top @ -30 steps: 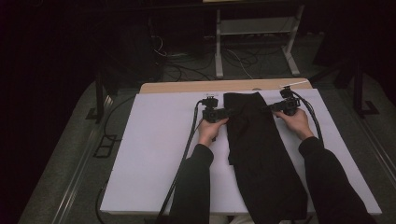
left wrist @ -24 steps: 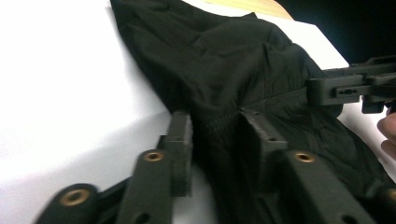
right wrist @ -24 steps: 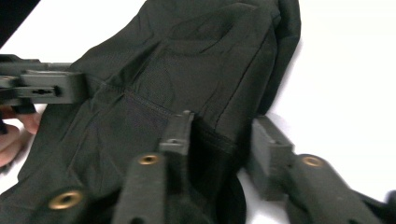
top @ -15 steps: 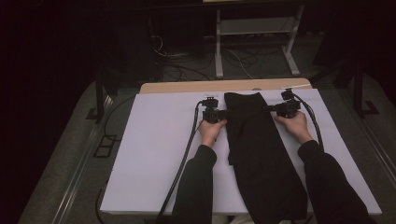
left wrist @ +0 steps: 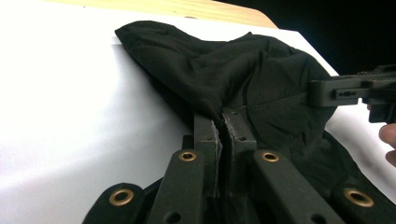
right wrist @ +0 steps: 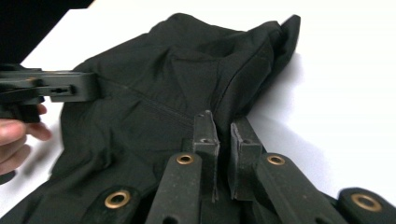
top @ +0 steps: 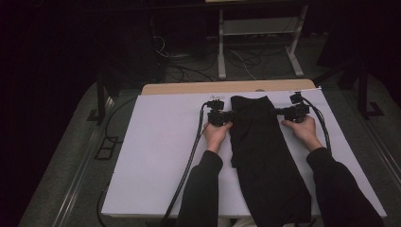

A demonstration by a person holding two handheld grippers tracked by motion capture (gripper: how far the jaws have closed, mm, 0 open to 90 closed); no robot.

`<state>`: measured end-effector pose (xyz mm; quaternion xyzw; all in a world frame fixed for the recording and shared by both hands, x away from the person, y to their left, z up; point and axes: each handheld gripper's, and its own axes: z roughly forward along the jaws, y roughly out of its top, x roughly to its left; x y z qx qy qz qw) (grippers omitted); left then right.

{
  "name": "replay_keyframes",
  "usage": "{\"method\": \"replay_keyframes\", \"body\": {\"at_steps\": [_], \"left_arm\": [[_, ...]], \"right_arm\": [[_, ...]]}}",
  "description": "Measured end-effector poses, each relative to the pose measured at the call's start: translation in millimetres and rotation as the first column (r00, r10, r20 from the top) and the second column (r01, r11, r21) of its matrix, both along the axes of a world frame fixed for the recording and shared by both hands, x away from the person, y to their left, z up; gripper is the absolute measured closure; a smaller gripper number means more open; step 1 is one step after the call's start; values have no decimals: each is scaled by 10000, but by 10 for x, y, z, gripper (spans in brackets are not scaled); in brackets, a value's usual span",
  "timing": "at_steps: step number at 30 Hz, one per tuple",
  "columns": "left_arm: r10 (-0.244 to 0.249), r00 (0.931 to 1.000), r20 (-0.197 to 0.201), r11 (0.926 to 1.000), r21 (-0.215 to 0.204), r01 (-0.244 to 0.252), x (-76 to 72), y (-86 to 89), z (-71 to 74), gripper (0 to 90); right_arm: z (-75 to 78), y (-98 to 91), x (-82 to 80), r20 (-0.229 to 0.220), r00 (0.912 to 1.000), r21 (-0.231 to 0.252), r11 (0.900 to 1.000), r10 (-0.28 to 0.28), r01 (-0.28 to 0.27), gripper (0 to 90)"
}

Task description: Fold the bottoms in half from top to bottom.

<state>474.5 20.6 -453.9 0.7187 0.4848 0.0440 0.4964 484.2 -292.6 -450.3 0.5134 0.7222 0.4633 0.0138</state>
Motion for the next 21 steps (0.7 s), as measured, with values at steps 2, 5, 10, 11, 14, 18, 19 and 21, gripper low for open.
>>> {"method": "replay_keyframes", "body": {"at_steps": [2, 5, 10, 11, 14, 18, 19, 21], "left_arm": [[-84, 10000, 48, 10000, -22, 84, -29, -3, -3, 847], [-130, 9997, 211, 9999, -87, 132, -81, -13, -9, 848], [-293, 9991, 291, 9992, -263, 300, -159, -36, -16, 849], [-291, 9990, 330, 9992, -278, 300, -174, -36, -15, 849], [-405, 9985, 375, 9988, -257, 415, -217, -25, 1, 849], [-560, 9974, 450, 9975, -395, 578, -286, -8, 33, 849], [-609, 9971, 465, 9970, -455, 630, -305, -7, 45, 849], [-797, 9952, 563, 9954, -479, 825, -354, -7, 66, 849]], "right_arm": [[22, 0, -53, 93, 9999, 5, 9999, 139, -139, 824], [52, 6, -167, 310, 9990, 143, 9994, 324, -329, 826], [72, 5, -270, 436, 9982, 179, 9990, 400, -409, 826], [72, -8, -307, 489, 9979, 216, 9988, 417, -428, 826], [53, -17, -347, 517, 9977, 207, 9988, 441, -452, 826], [52, -36, -436, 516, 9979, 298, 9988, 381, -397, 826], [68, -38, -491, 575, 9978, 415, 9985, 335, -359, 826], [76, -37, -521, 625, 9975, 439, 9984, 320, -348, 826]]}}
